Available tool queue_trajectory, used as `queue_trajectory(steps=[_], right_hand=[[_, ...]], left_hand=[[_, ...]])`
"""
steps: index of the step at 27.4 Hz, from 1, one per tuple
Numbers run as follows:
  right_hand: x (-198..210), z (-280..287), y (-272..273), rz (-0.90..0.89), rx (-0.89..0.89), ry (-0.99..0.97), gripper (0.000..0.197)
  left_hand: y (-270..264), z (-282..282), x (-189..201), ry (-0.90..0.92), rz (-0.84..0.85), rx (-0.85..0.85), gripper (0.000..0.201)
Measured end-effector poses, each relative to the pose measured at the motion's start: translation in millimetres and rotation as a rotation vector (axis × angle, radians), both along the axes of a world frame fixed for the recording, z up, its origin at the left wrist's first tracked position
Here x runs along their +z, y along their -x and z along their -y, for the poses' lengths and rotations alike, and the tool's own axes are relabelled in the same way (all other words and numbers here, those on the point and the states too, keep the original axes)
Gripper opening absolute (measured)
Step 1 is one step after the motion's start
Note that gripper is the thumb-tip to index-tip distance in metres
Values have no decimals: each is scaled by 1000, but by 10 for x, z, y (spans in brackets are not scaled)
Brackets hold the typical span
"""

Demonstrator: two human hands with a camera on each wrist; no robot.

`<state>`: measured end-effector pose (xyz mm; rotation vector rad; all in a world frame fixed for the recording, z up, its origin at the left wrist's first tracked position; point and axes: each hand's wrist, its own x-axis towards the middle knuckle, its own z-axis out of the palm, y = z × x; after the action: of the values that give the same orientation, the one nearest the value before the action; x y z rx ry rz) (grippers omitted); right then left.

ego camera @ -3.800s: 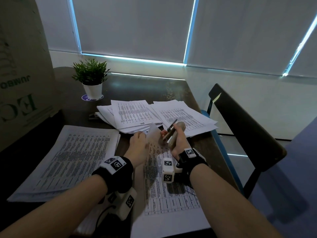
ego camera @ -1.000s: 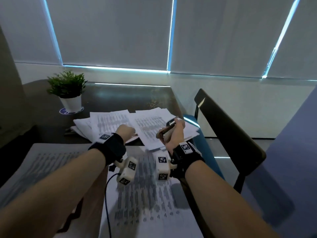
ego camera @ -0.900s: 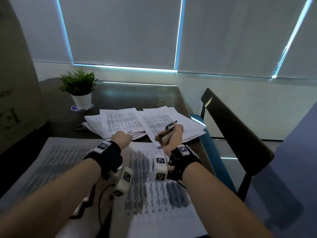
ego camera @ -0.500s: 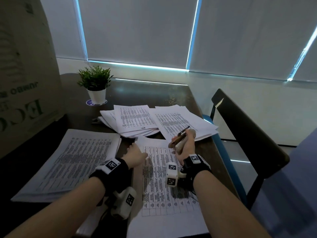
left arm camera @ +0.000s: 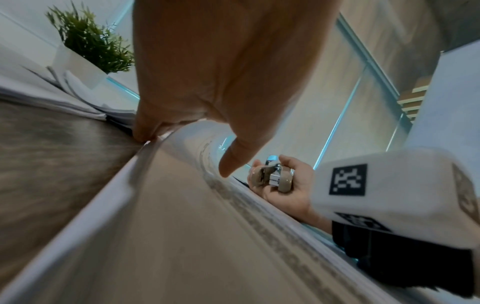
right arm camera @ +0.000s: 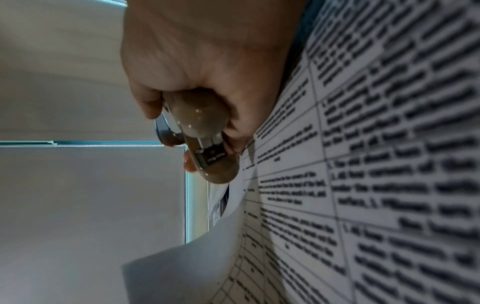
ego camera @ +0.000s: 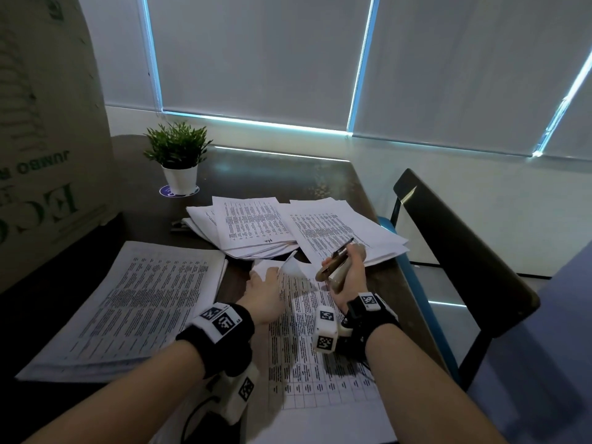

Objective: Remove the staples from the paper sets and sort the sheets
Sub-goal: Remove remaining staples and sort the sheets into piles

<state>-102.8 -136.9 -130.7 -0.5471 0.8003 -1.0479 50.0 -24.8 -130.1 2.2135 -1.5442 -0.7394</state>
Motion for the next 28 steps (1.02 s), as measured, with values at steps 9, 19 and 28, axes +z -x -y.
queue_trajectory(steps=[9,19,28], right_hand=[[40,-32,-97,-151,235,22,52],[27,5,-37,-77,75,-1,42],[13,-4,-28,-42,69,-11,51]], left_hand=[[53,-40,0,-30,10,18,71],[123,-162,97,104,69,-115,73],[218,-207,214,-45,96,-61,85]])
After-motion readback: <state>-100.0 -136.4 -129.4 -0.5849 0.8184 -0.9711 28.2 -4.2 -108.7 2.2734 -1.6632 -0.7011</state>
